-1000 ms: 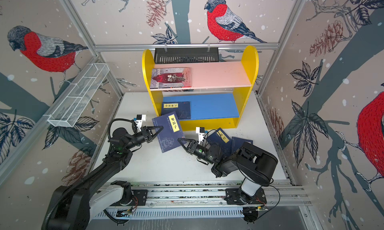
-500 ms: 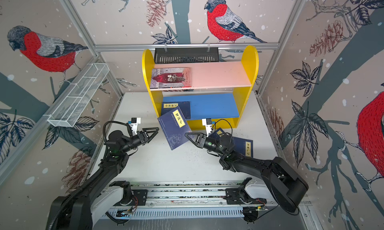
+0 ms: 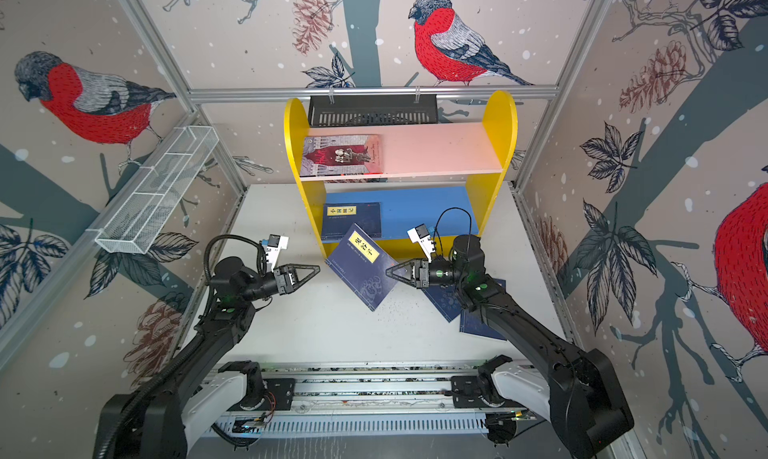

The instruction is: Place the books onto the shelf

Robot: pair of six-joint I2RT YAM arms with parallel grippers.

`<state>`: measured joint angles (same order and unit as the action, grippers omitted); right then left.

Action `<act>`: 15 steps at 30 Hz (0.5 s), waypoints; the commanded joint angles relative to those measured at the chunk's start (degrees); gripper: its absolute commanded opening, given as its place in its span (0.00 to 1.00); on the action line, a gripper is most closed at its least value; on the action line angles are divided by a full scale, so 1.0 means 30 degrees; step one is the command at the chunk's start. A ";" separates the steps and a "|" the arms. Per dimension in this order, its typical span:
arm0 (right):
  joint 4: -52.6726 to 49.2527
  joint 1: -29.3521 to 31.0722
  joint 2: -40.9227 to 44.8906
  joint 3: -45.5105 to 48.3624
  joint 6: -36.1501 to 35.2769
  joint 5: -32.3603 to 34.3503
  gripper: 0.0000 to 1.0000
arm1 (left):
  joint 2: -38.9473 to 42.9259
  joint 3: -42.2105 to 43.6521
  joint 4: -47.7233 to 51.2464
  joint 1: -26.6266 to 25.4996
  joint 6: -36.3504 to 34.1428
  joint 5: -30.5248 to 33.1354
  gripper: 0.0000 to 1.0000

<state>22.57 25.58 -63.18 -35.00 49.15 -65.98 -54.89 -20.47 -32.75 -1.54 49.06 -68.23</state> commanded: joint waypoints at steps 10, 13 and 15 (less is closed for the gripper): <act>-0.5360 0.0391 -0.1166 -0.1975 -0.4604 -0.3442 0.00 | -0.0707 -0.0317 -0.1366 -0.1498 -0.0224 -0.2256 0.88; -0.7446 0.0699 -0.1656 -0.2830 -0.6229 -0.3281 0.01 | -0.0821 -0.0555 -0.1578 -0.1762 0.0163 -0.2452 0.85; -0.7784 0.0995 -0.1901 -0.3185 -0.6515 -0.3248 0.00 | -0.0920 -0.0623 -0.1693 -0.1986 0.0294 -0.2426 0.80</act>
<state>2.79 27.79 -68.29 -43.11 34.48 -73.73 -57.39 -21.69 -34.61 -6.94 49.21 -73.56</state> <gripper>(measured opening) 0.110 0.813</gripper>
